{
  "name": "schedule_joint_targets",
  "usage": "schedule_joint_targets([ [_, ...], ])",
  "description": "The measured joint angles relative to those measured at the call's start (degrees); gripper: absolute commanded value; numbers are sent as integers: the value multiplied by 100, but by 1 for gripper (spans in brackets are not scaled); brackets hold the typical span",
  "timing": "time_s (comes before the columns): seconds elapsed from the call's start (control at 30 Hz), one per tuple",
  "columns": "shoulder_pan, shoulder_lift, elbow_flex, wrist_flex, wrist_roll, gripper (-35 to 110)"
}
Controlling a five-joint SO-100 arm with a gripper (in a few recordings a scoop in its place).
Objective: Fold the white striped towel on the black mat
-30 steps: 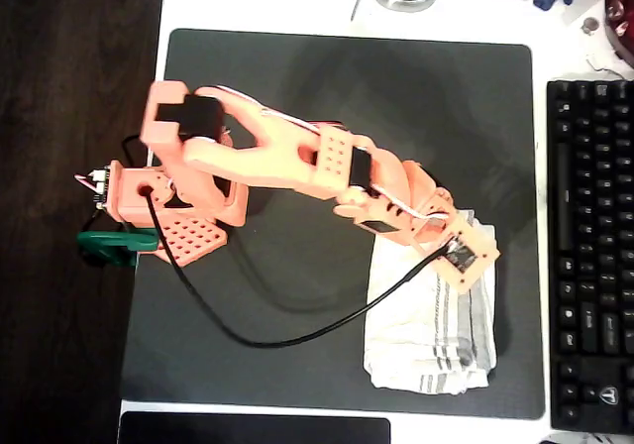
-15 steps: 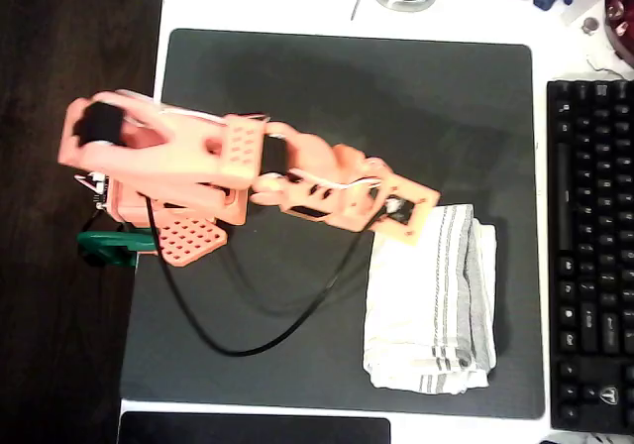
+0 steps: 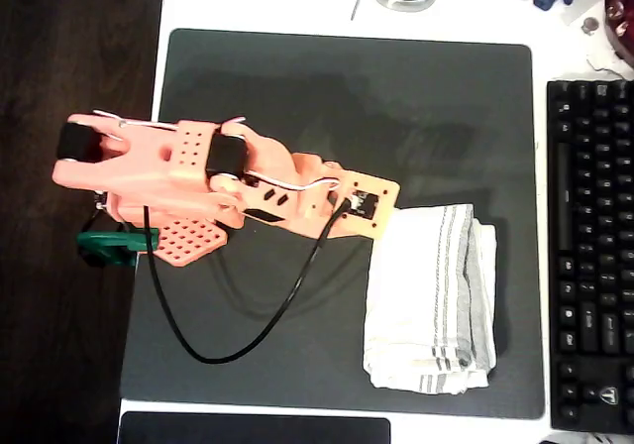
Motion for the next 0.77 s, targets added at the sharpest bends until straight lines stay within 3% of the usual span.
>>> schedule_joint_targets([
  [0.17, -167, 791, 70, 870, -176, 0],
  [0.77, -668, 817, 844, 1688, -316, 0],
])
